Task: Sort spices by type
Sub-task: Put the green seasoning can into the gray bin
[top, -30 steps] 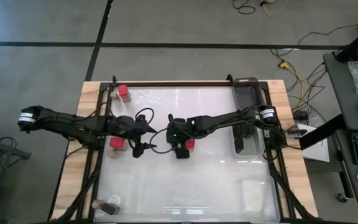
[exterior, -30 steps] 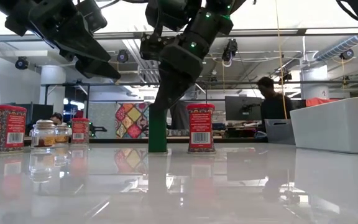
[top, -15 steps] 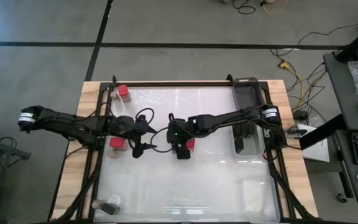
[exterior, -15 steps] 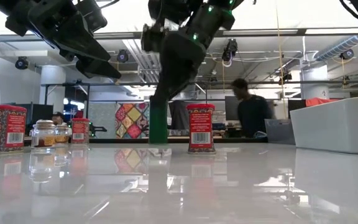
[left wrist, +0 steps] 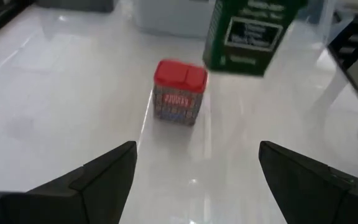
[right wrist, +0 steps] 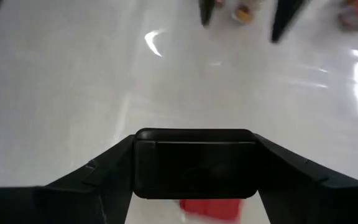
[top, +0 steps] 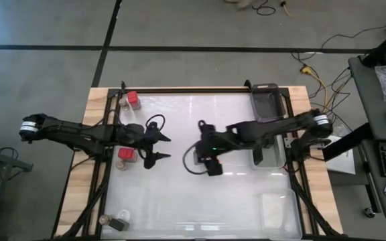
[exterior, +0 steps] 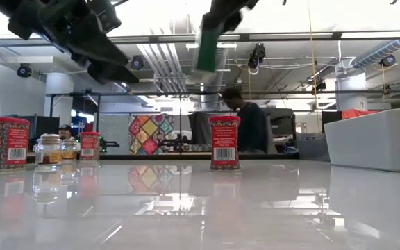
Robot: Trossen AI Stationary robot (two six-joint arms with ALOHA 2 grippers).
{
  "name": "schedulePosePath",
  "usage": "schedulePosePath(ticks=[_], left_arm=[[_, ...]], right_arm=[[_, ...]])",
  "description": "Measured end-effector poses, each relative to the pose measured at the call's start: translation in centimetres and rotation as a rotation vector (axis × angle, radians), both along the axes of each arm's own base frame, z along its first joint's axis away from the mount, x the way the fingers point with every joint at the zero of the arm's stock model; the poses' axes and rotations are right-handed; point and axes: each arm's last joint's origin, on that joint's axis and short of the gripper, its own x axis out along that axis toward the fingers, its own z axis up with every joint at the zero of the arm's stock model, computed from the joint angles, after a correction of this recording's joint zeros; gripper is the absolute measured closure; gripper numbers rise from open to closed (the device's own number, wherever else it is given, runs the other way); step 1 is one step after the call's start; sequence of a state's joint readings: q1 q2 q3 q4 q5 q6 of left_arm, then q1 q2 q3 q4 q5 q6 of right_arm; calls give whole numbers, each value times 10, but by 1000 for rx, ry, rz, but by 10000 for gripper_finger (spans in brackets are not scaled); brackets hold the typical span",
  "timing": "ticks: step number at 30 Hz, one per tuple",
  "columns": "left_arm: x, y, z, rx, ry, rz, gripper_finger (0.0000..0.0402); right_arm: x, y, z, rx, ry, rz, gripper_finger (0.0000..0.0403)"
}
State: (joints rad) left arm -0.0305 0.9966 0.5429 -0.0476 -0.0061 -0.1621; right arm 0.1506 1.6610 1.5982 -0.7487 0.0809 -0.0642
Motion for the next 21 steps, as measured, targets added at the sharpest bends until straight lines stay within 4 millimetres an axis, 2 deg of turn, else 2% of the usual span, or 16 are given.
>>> schedulePosePath(ticks=[6,12,16,21], left_arm=[[0,1,1,90,-11,-60,79],[1,1,2,101,-17,-65,79],[1,1,2,103,-23,-80,79],[2,-2,4,127,-61,-207,79]], right_arm=[[-55,12,33,-116,60,-167,138],[-114,18,50,-153,147,-251,134],[-152,10,47,-188,186,-313,138],[-191,-2,31,-149,204,-319,136]])
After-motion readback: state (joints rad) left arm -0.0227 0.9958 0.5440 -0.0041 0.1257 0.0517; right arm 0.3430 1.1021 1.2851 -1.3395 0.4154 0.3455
